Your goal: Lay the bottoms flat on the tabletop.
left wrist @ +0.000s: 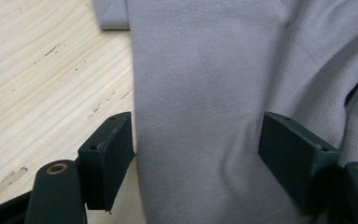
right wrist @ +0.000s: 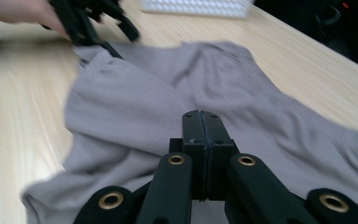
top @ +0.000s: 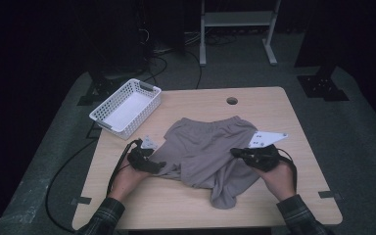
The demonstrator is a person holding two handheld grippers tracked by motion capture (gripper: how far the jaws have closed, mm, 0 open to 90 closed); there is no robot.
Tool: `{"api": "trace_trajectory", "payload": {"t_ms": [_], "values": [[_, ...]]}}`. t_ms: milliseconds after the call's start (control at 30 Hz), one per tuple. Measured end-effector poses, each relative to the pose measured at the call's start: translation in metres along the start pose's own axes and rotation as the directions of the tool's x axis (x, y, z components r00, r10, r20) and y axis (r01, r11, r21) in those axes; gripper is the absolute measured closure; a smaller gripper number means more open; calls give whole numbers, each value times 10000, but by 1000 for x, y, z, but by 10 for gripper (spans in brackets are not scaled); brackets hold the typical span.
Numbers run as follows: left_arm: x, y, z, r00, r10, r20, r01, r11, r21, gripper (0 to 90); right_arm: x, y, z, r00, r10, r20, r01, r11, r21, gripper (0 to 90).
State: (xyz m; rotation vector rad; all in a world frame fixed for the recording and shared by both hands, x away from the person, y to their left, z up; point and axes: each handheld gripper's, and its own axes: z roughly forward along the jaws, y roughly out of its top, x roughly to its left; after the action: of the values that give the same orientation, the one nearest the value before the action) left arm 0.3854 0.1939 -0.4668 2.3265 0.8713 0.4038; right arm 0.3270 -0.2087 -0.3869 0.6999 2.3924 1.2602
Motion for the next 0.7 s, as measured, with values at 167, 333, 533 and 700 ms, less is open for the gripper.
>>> {"api": "trace_trajectory", "payload": {"t_ms": [167,333,533,700], "values": [[1,-1,1,9995,-287,137,288,9995,-104,258,-20,-24,-11,9960,500,739,-541,9971,543,890],[2,-1,1,9993,-323,175,324,9994,-89,258,-45,-44,-14,9821,1000,1599,-1186,9867,1112,889],[2,-2,1,9991,-349,223,351,9994,-77,258,-70,-70,-15,9586,1847,2165,-2261,9563,1852,888],[2,-1,1,9993,-317,191,318,9994,-95,258,-71,-72,-9,9544,1783,2394,-2327,9468,2224,726]]}}
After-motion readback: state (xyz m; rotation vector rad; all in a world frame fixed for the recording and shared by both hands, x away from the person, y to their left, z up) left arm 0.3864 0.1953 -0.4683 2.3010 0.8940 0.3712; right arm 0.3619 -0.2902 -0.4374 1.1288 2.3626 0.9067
